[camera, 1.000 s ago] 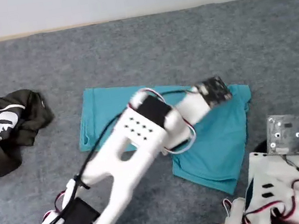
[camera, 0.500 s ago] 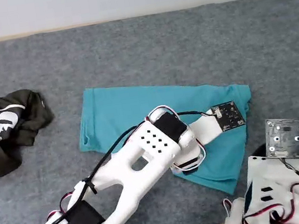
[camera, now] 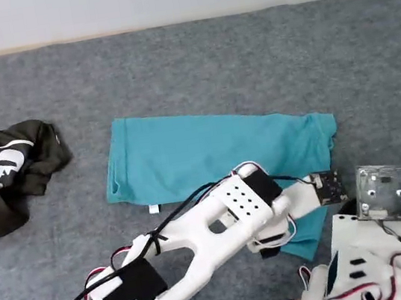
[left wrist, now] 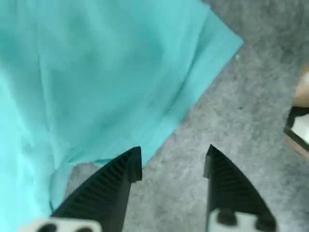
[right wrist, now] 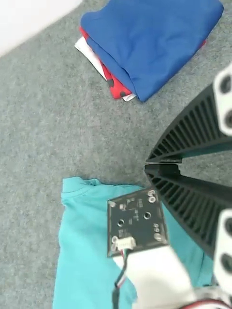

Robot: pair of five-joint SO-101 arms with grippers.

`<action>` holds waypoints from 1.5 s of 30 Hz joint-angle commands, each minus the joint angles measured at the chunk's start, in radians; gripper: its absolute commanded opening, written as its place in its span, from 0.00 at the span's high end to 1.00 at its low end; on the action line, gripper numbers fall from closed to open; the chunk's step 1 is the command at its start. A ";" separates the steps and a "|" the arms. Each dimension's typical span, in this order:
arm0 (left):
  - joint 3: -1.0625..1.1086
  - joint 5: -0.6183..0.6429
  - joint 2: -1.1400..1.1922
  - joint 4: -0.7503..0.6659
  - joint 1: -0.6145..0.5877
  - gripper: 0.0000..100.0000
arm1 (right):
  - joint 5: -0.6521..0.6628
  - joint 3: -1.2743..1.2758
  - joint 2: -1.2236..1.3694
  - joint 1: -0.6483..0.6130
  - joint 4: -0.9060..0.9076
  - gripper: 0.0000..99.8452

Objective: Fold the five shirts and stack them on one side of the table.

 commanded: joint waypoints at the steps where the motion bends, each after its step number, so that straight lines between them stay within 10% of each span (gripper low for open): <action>1: -0.005 -0.035 -0.006 -0.035 0.006 0.76 | -0.012 -0.061 -0.004 0.008 0.030 0.99; 26: -0.369 -0.034 0.361 -0.009 -0.028 0.76 | -0.012 -0.061 -0.004 0.008 0.033 0.99; 45: -0.492 -0.034 0.293 0.048 -0.063 1.00 | -0.012 -0.055 -0.004 0.008 0.027 0.99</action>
